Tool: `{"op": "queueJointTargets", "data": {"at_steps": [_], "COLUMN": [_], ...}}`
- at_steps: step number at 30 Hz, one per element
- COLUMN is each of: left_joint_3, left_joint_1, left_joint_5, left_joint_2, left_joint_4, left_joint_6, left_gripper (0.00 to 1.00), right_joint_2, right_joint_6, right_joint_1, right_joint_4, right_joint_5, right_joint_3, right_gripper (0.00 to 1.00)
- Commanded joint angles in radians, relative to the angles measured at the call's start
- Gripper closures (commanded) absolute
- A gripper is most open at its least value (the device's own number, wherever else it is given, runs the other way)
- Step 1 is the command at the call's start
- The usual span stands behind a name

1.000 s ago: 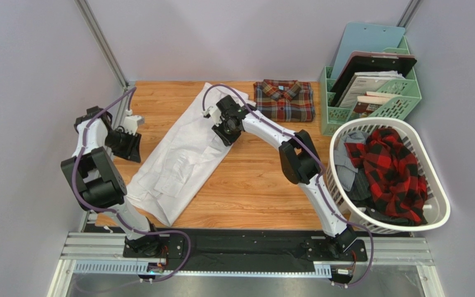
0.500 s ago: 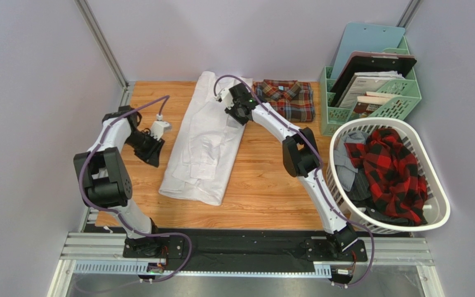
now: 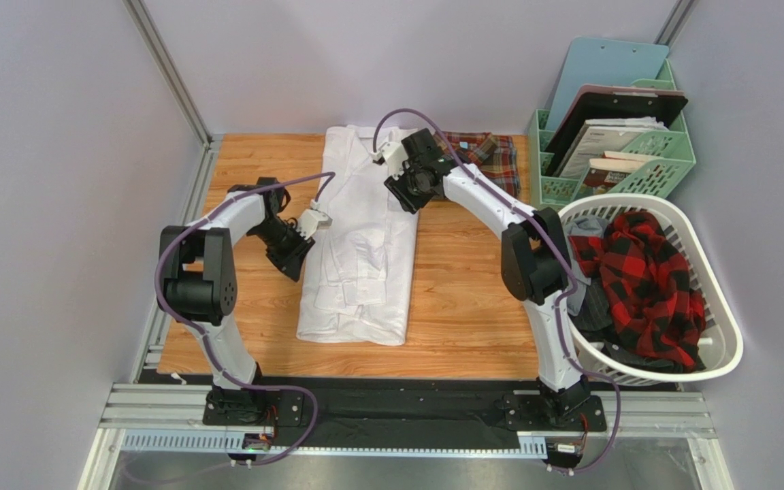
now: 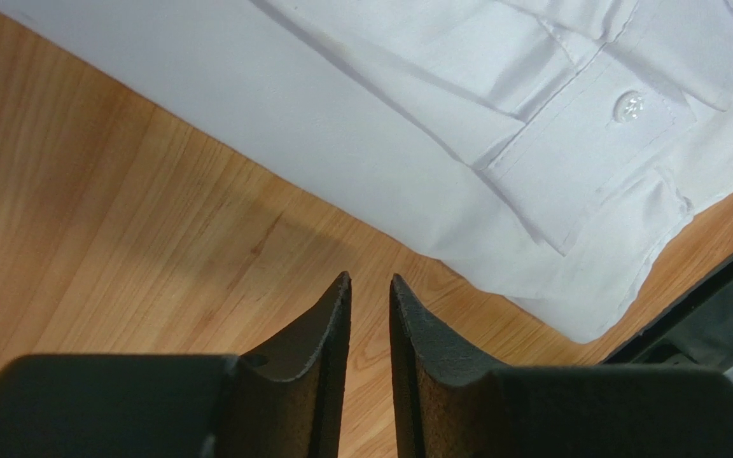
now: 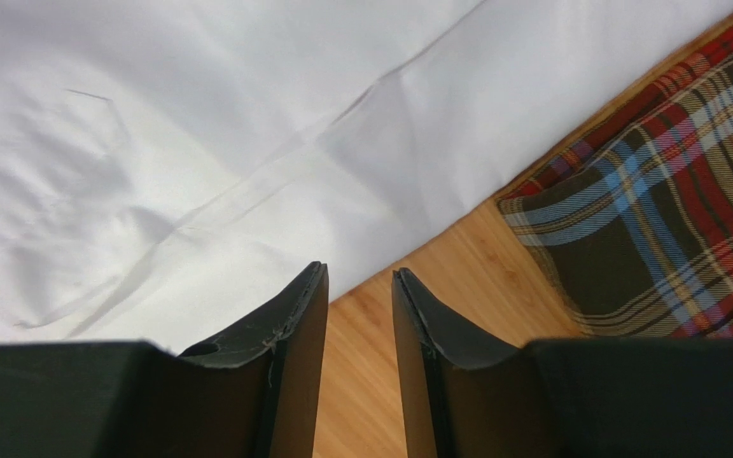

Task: Fold and stack the long sleeve shirts
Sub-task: Fold the shirt

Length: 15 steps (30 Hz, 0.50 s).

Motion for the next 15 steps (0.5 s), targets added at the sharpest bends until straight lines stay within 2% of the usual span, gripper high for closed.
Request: {"op": "queueJointTargets", "data": {"at_steps": [1, 3, 4, 7, 8, 9, 15], "left_joint_3": [-0.007, 0.020, 0.034, 0.082, 0.091, 0.102, 0.076], "left_joint_1": [-0.007, -0.007, -0.009, -0.020, -0.024, -0.029, -0.029], "left_joint_5": [0.075, 0.144, 0.222, 0.317, 0.331, 0.349, 0.298], "left_joint_2": [-0.054, -0.097, -0.111, -0.138, -0.139, -0.140, -0.163], "left_joint_4": [-0.005, -0.005, 0.000, 0.052, 0.055, 0.058, 0.062], "left_joint_6": [-0.023, -0.044, -0.079, -0.165, -0.176, -0.182, -0.187], "left_gripper": [0.73, 0.66, 0.64, 0.58, 0.52, 0.52, 0.51], "right_joint_2": [-0.086, -0.069, -0.061, -0.041, -0.035, -0.012, 0.078], "right_joint_6": [0.164, 0.228, 0.270, 0.313, 0.322, 0.333, 0.374], "right_joint_1": [-0.001, -0.007, -0.008, -0.005, -0.007, -0.007, -0.005], "right_joint_4": [-0.024, -0.035, -0.032, -0.019, -0.012, -0.004, 0.017], "right_joint_5": [-0.150, -0.202, -0.220, -0.265, -0.270, -0.264, -0.199], "right_joint_3": [-0.034, -0.026, -0.023, -0.026, -0.020, -0.012, 0.110], "right_gripper": [0.65, 0.66, 0.67, 0.68, 0.68, 0.68, 0.67]}}
